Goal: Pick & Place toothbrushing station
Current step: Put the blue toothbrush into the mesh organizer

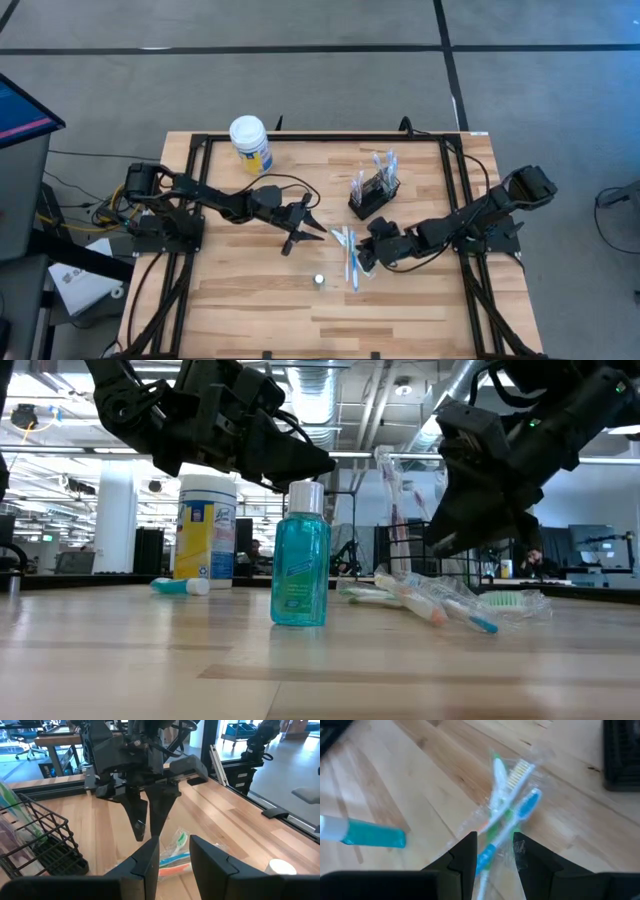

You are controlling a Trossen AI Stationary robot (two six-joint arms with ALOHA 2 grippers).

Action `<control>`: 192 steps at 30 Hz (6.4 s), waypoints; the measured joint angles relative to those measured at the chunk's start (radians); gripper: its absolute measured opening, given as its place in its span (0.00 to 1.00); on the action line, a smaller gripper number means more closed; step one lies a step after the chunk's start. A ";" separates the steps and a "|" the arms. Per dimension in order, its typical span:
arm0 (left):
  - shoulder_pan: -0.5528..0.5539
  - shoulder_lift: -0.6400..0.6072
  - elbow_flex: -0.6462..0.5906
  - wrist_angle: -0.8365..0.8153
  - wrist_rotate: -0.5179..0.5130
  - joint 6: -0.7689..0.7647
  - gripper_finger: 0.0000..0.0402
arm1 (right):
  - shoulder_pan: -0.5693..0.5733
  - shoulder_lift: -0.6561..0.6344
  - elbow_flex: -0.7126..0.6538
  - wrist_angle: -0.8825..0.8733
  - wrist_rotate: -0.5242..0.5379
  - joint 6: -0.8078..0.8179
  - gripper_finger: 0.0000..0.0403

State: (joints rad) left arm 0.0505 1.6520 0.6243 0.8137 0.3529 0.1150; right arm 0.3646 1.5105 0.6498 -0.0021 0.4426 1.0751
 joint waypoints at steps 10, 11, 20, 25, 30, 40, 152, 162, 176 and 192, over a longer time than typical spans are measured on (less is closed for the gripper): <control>0.000 0.000 0.000 -0.003 0.000 0.000 0.25 | 0.000 0.021 -0.001 0.005 0.000 0.017 0.29; 0.000 0.000 0.000 -0.004 0.000 0.000 0.25 | 0.000 0.037 -0.001 0.004 -0.001 0.026 0.29; 0.000 0.000 0.001 -0.005 0.000 0.000 0.25 | -0.018 0.149 -0.001 0.144 -0.027 0.009 0.29; 0.000 0.000 0.001 -0.006 0.000 0.000 0.25 | -0.034 0.144 -0.002 0.146 -0.033 0.007 0.29; 0.000 0.000 0.001 -0.006 0.000 0.000 0.25 | -0.052 0.146 -0.002 0.139 -0.054 0.007 0.29; 0.000 0.000 0.001 -0.006 0.000 0.000 0.25 | -0.071 0.146 -0.002 0.109 -0.058 -0.010 0.14; 0.002 0.000 0.001 -0.003 -0.001 0.011 0.25 | -0.150 -0.437 -0.342 0.933 0.413 -1.125 0.00; 0.002 0.000 0.001 -0.003 -0.001 0.011 0.25 | -0.172 -0.321 -0.342 1.059 0.392 -1.183 0.00; 0.002 0.000 0.001 -0.005 -0.001 0.011 0.25 | -0.181 -0.107 -0.350 1.193 0.394 -1.160 0.00; 0.002 0.000 0.001 -0.004 -0.001 0.011 0.25 | -0.202 0.121 -0.426 1.572 0.334 -1.142 0.00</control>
State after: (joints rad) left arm 0.0521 1.6520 0.6250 0.8101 0.3519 0.1257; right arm 0.1631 1.6311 0.2241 1.5696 0.7761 -0.0666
